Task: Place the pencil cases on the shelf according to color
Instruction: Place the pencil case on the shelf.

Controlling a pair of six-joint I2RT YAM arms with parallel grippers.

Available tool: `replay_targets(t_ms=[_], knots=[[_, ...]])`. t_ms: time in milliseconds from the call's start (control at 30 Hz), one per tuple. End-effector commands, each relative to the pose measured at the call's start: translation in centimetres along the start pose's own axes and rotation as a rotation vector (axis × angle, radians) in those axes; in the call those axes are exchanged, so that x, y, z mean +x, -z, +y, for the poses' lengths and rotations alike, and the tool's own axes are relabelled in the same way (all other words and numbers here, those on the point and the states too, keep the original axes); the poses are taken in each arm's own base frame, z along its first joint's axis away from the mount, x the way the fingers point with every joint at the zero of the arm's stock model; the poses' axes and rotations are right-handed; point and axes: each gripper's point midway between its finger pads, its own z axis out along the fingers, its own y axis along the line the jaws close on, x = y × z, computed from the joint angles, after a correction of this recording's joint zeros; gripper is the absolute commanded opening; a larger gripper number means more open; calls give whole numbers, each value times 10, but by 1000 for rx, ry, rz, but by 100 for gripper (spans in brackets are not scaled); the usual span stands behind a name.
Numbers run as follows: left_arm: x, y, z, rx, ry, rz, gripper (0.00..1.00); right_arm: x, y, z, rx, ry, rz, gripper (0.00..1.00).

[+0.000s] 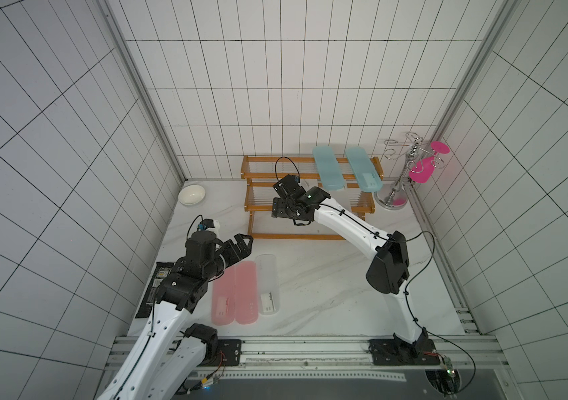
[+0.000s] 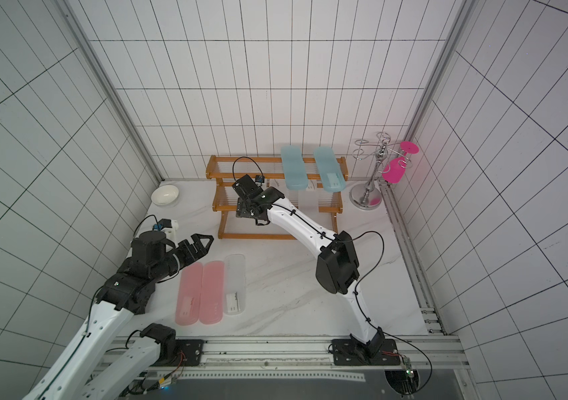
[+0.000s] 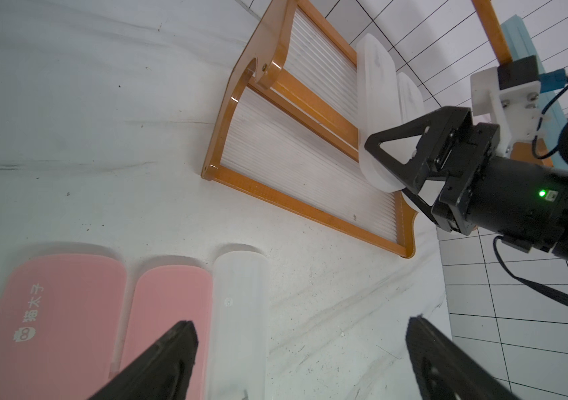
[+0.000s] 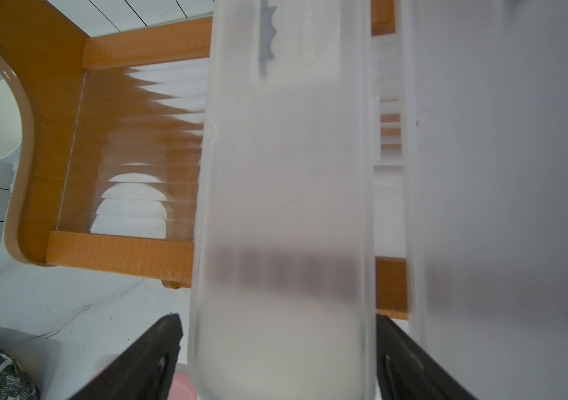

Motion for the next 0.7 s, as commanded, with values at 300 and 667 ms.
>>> replay_targets(t_ms=[300, 667], knots=[[5, 14, 7, -13, -1, -17, 98, -23, 66, 13, -94, -37, -87, 96], [-1, 15, 16, -109, -3, -5, 98, 61, 135, 5, -149, 55, -113, 94]])
